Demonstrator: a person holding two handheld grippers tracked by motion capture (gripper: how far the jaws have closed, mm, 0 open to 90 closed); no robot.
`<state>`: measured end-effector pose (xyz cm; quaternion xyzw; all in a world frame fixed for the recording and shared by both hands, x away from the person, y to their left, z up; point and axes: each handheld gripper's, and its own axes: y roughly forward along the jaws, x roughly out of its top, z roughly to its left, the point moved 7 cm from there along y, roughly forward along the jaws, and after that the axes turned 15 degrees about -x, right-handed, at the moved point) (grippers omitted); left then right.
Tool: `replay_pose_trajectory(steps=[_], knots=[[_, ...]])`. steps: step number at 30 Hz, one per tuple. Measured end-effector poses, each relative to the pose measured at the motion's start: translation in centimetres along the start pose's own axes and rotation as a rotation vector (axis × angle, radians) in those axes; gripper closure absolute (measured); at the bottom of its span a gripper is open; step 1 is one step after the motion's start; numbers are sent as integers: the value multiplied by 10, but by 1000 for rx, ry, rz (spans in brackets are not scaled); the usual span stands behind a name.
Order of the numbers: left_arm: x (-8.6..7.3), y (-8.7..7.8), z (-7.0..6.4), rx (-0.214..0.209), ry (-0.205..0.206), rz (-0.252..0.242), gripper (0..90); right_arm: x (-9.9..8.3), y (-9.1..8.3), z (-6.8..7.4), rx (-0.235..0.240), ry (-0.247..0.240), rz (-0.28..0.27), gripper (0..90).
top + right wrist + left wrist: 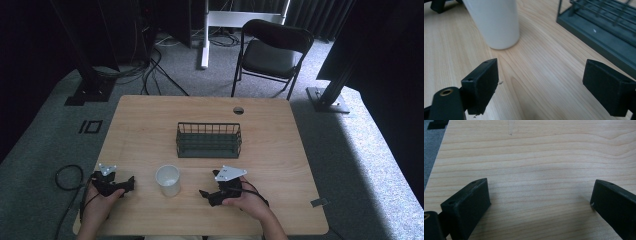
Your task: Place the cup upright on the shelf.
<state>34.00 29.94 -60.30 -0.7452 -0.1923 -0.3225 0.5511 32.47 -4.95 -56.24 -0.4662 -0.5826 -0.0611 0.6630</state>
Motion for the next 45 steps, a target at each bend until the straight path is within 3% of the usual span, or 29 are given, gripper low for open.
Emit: replay_pose_trajectory(steps=[23, 33, 45], knots=[[0, 0, 0, 0, 0, 0, 28, 26, 30, 50, 112, -50, -44, 130], [0, 0, 0, 0, 0, -1, 28, 41, 40, 63, 129, -58, -75, 130], [0, 0, 0, 0, 0, 0, 28, 60, 49, 67, 124, -76, -117, 130]])
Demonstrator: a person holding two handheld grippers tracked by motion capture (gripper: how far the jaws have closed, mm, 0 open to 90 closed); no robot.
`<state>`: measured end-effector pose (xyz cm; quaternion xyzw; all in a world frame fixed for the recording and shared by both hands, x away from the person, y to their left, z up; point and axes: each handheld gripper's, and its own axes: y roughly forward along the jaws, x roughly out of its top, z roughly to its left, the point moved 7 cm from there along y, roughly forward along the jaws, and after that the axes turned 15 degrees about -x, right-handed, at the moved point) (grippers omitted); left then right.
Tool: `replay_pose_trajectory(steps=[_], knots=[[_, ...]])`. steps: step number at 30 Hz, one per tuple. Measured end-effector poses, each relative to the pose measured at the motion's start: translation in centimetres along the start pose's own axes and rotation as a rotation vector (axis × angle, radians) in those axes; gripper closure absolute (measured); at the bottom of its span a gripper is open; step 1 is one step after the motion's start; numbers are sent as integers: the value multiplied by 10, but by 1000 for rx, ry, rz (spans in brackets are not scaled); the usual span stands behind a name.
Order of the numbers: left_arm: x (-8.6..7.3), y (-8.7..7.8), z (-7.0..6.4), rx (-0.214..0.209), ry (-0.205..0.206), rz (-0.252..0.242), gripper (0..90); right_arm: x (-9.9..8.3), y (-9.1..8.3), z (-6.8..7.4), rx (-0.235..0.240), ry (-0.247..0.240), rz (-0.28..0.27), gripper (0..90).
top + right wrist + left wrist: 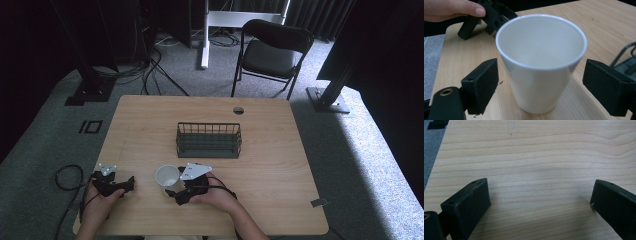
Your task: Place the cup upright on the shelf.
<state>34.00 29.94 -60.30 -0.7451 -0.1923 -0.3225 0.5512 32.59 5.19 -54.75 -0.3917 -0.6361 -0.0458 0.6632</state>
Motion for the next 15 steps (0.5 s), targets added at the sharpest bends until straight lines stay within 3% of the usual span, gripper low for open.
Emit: replay_pose_trajectory(steps=[8, 15], knots=[[0, 0, 0, 0, 0, 0, 28, 6, 8, 5, -5, 0, -23, 133], [0, 0, 0, 0, 0, 0, 28, 9, 11, 6, -20, 22, -25, 197]])
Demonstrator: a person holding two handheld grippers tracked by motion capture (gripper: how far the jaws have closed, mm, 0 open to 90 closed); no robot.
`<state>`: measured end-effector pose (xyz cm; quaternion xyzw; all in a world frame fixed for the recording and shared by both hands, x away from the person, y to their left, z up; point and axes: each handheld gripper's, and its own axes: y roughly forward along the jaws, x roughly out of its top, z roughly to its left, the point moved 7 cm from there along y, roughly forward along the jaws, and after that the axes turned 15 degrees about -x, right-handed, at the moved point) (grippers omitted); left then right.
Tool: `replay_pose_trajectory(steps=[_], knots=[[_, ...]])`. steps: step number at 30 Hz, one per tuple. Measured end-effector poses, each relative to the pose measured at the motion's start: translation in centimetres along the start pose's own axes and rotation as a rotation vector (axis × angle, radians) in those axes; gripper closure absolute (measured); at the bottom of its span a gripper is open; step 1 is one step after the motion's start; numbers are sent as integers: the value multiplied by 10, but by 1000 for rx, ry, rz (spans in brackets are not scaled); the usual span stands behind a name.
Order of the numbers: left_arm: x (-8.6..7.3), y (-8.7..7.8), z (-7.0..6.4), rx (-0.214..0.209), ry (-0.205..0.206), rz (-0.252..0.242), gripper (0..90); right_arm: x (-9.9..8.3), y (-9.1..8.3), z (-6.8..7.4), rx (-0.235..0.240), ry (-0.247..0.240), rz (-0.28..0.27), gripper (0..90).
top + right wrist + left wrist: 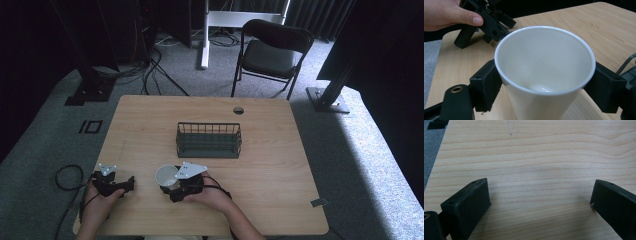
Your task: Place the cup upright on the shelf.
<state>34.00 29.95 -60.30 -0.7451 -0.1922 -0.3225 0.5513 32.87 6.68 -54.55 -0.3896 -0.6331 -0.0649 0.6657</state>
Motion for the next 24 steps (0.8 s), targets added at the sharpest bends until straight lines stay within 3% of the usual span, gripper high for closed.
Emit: replay_pose_trajectory(steps=[7, 24], knots=[[0, 0, 0, 0, 0, 0, 28, 4, -1, 0, -3, -1, 4, 204], [0, 0, 0, 0, -1, -1, 28, 49, -23, -16, -25, 46, -84, 205]])
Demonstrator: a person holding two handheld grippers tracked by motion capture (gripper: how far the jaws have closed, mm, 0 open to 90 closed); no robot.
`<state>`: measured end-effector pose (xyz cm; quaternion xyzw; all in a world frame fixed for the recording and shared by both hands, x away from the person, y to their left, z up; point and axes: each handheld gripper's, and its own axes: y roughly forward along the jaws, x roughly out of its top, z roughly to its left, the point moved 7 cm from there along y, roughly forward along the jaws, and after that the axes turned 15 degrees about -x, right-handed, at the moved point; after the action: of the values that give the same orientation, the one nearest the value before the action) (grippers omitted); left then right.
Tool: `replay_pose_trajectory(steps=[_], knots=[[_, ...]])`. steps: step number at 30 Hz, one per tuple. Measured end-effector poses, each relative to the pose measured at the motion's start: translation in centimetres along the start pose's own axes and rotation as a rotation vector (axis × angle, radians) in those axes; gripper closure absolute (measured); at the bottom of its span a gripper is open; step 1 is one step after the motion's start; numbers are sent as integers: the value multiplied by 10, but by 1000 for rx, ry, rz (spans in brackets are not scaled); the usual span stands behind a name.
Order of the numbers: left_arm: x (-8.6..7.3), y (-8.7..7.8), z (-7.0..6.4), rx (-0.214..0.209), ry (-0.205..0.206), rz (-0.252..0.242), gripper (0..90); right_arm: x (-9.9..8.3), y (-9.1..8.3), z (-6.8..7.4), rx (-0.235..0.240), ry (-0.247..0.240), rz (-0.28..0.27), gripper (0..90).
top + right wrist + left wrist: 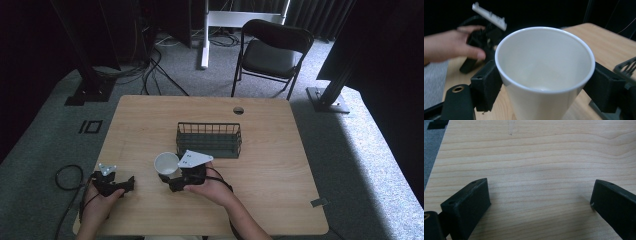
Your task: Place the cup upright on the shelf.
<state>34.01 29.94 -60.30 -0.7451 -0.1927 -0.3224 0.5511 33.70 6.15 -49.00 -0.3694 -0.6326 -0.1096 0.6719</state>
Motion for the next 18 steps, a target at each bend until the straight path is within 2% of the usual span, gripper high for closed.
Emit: replay_pose_trajectory(steps=[2, 7, 14, 18], knots=[[0, 0, 0, 0, 1, 0, 28, 7, -3, -3, -2, 1, -13, 205], [0, 0, 0, 0, 0, 0, 28, 22, -10, -16, -41, 6, -48, 206], [0, 0, 0, -1, 0, -1, 28, 41, -18, -37, -111, 15, -83, 206], [0, 0, 0, -1, 0, -1, 28, 51, -23, -47, -149, 36, -109, 206]])
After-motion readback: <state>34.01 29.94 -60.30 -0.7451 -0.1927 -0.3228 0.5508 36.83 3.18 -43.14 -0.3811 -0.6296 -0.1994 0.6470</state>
